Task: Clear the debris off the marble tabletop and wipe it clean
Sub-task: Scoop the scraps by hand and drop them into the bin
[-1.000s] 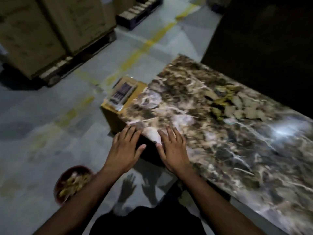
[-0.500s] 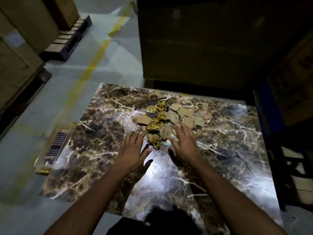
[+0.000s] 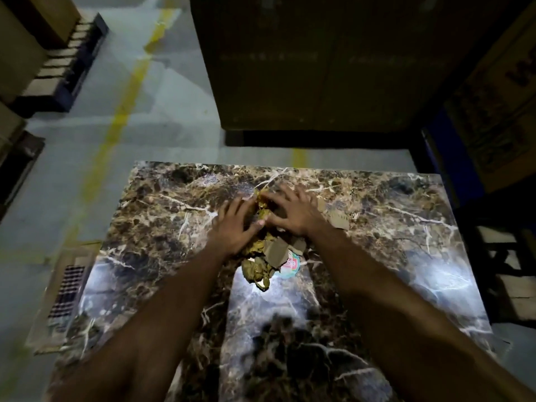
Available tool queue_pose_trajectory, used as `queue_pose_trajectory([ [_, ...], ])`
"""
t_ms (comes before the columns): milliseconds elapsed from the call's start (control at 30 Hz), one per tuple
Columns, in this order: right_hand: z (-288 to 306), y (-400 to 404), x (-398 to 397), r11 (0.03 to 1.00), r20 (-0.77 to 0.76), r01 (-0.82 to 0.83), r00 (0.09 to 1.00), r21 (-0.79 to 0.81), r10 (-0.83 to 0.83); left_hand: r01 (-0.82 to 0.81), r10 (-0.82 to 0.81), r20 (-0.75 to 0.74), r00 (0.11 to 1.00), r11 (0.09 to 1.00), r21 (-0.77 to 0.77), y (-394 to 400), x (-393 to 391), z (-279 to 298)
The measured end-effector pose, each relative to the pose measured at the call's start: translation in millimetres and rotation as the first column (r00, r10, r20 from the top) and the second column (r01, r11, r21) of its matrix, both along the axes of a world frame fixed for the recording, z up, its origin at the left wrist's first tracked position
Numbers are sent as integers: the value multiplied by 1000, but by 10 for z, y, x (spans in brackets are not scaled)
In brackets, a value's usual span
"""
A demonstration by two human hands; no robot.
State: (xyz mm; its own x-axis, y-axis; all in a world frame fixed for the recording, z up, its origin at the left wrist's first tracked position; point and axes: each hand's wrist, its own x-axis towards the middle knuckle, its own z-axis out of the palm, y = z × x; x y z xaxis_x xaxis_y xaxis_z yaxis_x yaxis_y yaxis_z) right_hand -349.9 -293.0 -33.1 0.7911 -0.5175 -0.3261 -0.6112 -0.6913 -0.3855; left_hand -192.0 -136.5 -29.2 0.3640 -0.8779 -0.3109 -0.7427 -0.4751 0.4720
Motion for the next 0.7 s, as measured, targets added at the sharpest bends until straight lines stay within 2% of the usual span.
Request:
queue_pose_trajectory([
  [133,-162,239,-95,999,34,4,999,-53,-2,41,-39,49,998,998,-39,82,-170,-158],
  [400,-373,1050,-722,990,104,44,994,-133,-30,97,-93,31,995,984,-152,798,-724,-381],
  [500,-379,1335,-938,994,121,48,992,-95,-37,127,-130,-4,991,975,-180,1054,-848,-398],
  [600,-255,1489,-1081,997,180,78,981,-17,-73,144,-157,-20,987,943,-299,1203,-855,-335],
  [700,-6,1366,-1173,981,328,193,926,20,-189,38,-61,-47,997,917,-397,1190,-758,-204],
])
